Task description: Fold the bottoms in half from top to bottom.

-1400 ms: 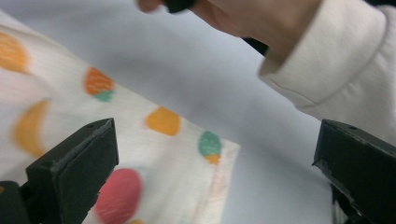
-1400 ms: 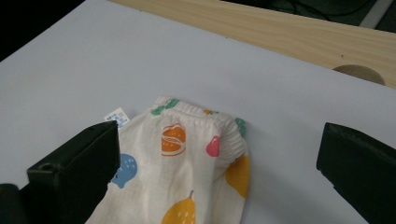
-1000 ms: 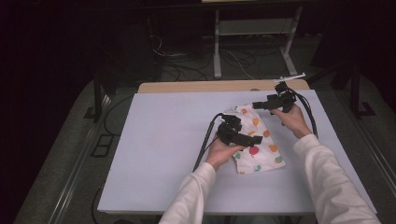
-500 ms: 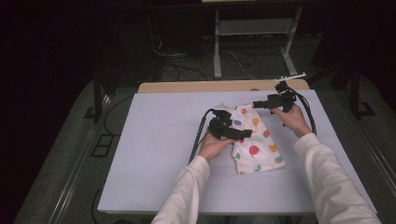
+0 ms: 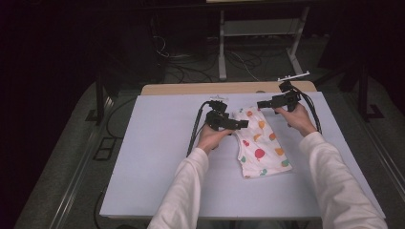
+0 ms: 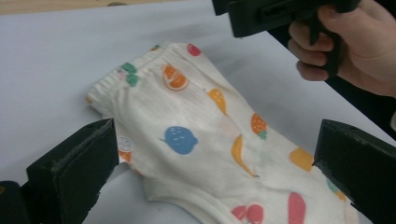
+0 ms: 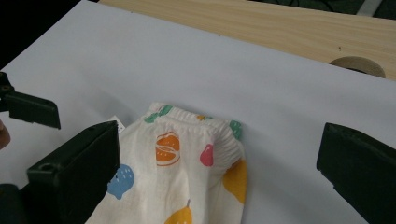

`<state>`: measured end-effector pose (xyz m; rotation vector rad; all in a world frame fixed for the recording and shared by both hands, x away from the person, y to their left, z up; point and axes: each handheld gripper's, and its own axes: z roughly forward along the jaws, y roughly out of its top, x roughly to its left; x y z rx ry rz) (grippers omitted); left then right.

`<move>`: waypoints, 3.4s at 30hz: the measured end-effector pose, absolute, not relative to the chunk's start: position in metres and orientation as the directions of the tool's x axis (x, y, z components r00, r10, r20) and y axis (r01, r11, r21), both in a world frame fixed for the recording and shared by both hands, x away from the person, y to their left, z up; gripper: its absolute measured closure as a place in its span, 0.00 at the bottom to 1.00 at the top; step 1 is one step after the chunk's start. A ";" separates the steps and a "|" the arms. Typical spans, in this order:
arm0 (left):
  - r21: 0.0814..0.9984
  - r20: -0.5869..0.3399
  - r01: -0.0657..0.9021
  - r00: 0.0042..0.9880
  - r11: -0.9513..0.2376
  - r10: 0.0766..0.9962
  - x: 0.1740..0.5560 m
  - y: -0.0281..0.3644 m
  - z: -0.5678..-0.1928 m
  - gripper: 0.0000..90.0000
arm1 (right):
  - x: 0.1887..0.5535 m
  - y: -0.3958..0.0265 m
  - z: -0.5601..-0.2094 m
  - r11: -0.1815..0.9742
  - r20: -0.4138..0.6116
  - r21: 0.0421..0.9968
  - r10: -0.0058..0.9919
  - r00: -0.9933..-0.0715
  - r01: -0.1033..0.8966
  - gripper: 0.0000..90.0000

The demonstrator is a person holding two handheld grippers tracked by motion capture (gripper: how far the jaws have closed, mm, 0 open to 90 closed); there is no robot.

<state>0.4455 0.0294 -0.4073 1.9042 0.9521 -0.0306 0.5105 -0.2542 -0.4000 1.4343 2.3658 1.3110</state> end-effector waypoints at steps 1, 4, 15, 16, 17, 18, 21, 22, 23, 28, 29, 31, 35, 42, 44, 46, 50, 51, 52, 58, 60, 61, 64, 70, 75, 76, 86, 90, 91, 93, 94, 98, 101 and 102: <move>0.745 -0.401 0.629 0.689 -0.222 0.604 0.448 0.030 -0.408 0.00 | 0.511 -0.254 -0.400 0.196 0.340 0.696 0.758 -0.557 0.691 0.00; 0.730 -0.414 0.647 0.673 -0.218 0.613 0.455 0.033 -0.411 0.00 | 0.515 -0.254 -0.400 0.192 0.349 0.681 0.763 -0.544 0.707 0.00; 0.702 -0.461 0.694 0.613 -0.159 0.642 0.473 0.039 -0.425 0.00 | 0.524 -0.257 -0.418 0.186 0.368 0.621 0.788 -0.493 0.761 0.00; 0.702 -0.466 0.696 0.608 -0.150 0.642 0.474 0.039 -0.425 0.00 | 0.525 -0.258 -0.419 0.182 0.371 0.618 0.790 -0.488 0.765 0.00; 0.701 -0.468 0.698 0.604 -0.146 0.645 0.476 0.039 -0.425 0.00 | 0.525 -0.258 -0.420 0.180 0.373 0.616 0.791 -0.485 0.767 0.00; 0.697 -0.470 0.702 0.600 -0.145 0.647 0.477 0.039 -0.425 0.00 | 0.526 -0.259 -0.421 0.177 0.375 0.612 0.793 -0.480 0.771 0.00; 0.689 -0.468 0.710 0.590 -0.147 0.658 0.481 0.037 -0.426 0.00 | 0.527 -0.260 -0.423 0.169 0.387 0.599 0.794 -0.468 0.783 0.02; 0.688 -0.467 0.711 0.588 -0.147 0.660 0.482 0.037 -0.426 0.00 | 0.527 -0.260 -0.424 0.168 0.392 0.594 0.794 -0.466 0.787 0.03; 0.686 -0.469 0.713 0.584 -0.144 0.662 0.483 0.036 -0.426 0.00 | 0.528 -0.260 -0.425 0.167 0.396 0.589 0.793 -0.462 0.791 0.05; 0.662 -0.493 0.738 0.558 -0.127 0.668 0.486 0.035 -0.433 0.07 | 0.529 -0.258 -0.428 0.169 0.431 0.559 0.777 -0.458 0.812 0.20; 0.657 -0.496 0.742 0.556 -0.130 0.667 0.486 0.034 -0.435 0.08 | 0.529 -0.257 -0.429 0.175 0.434 0.552 0.775 -0.460 0.816 0.24; 0.650 -0.495 0.747 0.558 -0.143 0.666 0.486 0.032 -0.438 0.11 | 0.529 -0.255 -0.431 0.181 0.439 0.539 0.773 -0.458 0.822 0.28; 0.641 -0.502 0.754 0.553 -0.143 0.665 0.487 0.030 -0.442 0.16 | 0.529 -0.252 -0.434 0.180 0.446 0.524 0.775 -0.448 0.833 0.38; 0.629 -0.497 0.764 0.538 -0.145 0.681 0.488 0.029 -0.448 0.29 | 0.530 -0.248 -0.443 0.195 0.451 0.502 0.773 -0.447 0.843 0.49; 0.626 -0.493 0.766 0.531 -0.143 0.689 0.489 0.030 -0.449 0.32 | 0.530 -0.246 -0.444 0.196 0.453 0.500 0.771 -0.447 0.844 0.52; 0.620 -0.493 0.773 0.519 -0.137 0.698 0.490 0.030 -0.451 0.36 | 0.530 -0.244 -0.444 0.204 0.449 0.499 0.770 -0.453 0.842 0.54; 0.617 -0.489 0.774 0.520 -0.144 0.700 0.490 0.031 -0.453 0.41 | 0.529 -0.242 -0.444 0.223 0.418 0.507 0.781 -0.464 0.832 0.58; 0.617 -0.489 0.774 0.520 -0.144 0.700 0.490 0.030 -0.453 0.43 | 0.529 -0.242 -0.444 0.222 0.415 0.508 0.784 -0.463 0.832 0.59; 0.617 -0.488 0.774 0.518 -0.142 0.703 0.490 0.030 -0.453 0.44 | 0.529 -0.242 -0.444 0.222 0.413 0.508 0.785 -0.461 0.832 0.61; 0.619 -0.486 0.774 0.510 -0.133 0.710 0.490 0.028 -0.454 0.52 | 0.525 -0.242 -0.446 0.225 0.414 0.519 0.778 -0.473 0.825 0.75; 0.619 -0.484 0.774 0.508 -0.132 0.713 0.490 0.027 -0.455 0.55 | 0.524 -0.243 -0.447 0.223 0.418 0.520 0.775 -0.474 0.824 0.78; 0.620 -0.481 0.773 0.507 -0.131 0.715 0.490 0.027 -0.455 0.58 | 0.524 -0.243 -0.447 0.222 0.420 0.520 0.775 -0.473 0.825 0.80; 0.619 -0.485 0.774 0.509 -0.132 0.711 0.490 0.025 -0.456 0.62 | 0.523 -0.245 -0.447 0.221 0.418 0.521 0.776 -0.472 0.824 0.87; 0.617 -0.494 0.776 0.511 -0.131 0.703 0.489 0.019 -0.458 0.70 | 0.521 -0.246 -0.447 0.211 0.424 0.527 0.774 -0.470 0.823 0.94; 0.602 -0.505 0.788 0.499 -0.126 0.704 0.490 0.018 -0.460 0.81 | 0.520 -0.246 -0.445 0.209 0.421 0.533 0.775 -0.471 0.820 0.94; 0.602 -0.504 0.788 0.498 -0.127 0.705 0.490 0.017 -0.460 0.83 | 0.520 -0.246 -0.444 0.208 0.420 0.534 0.776 -0.471 0.819 0.94; 0.608 -0.496 0.784 0.496 -0.122 0.713 0.489 0.015 -0.460 0.96 | 0.518 -0.249 -0.441 0.176 0.442 0.549 0.769 -0.463 0.817 0.95; 0.619 -0.476 0.775 0.500 -0.128 0.723 0.489 0.016 -0.458 0.97 | 0.518 -0.251 -0.440 0.170 0.450 0.548 0.766 -0.460 0.819 0.95; 0.623 -0.471 0.772 0.501 -0.128 0.726 0.489 0.017 -0.457 0.97 | 0.518 -0.251 -0.440 0.169 0.451 0.549 0.765 -0.460 0.819 0.95; 0.631 -0.463 0.765 0.505 -0.130 0.728 0.490 0.018 -0.455 0.97 | 0.518 -0.251 -0.440 0.164 0.455 0.551 0.763 -0.459 0.819 0.95; 0.633 -0.457 0.762 0.509 -0.135 0.729 0.490 0.019 -0.455 0.97 | 0.518 -0.251 -0.440 0.158 0.462 0.550 0.761 -0.456 0.820 0.95; 0.639 -0.443 0.754 0.521 -0.151 0.729 0.490 0.022 -0.452 0.97 | 0.517 -0.249 -0.439 0.157 0.467 0.549 0.757 -0.457 0.821 0.95; 0.644 -0.439 0.749 0.527 -0.154 0.727 0.491 0.024 -0.450 0.97 | 0.517 -0.248 -0.439 0.160 0.463 0.551 0.757 -0.460 0.819 0.95; 0.646 -0.439 0.748 0.527 -0.152 0.727 0.491 0.025 -0.449 0.97 | 0.517 -0.248 -0.439 0.161 0.463 0.551 0.757 -0.461 0.819 0.95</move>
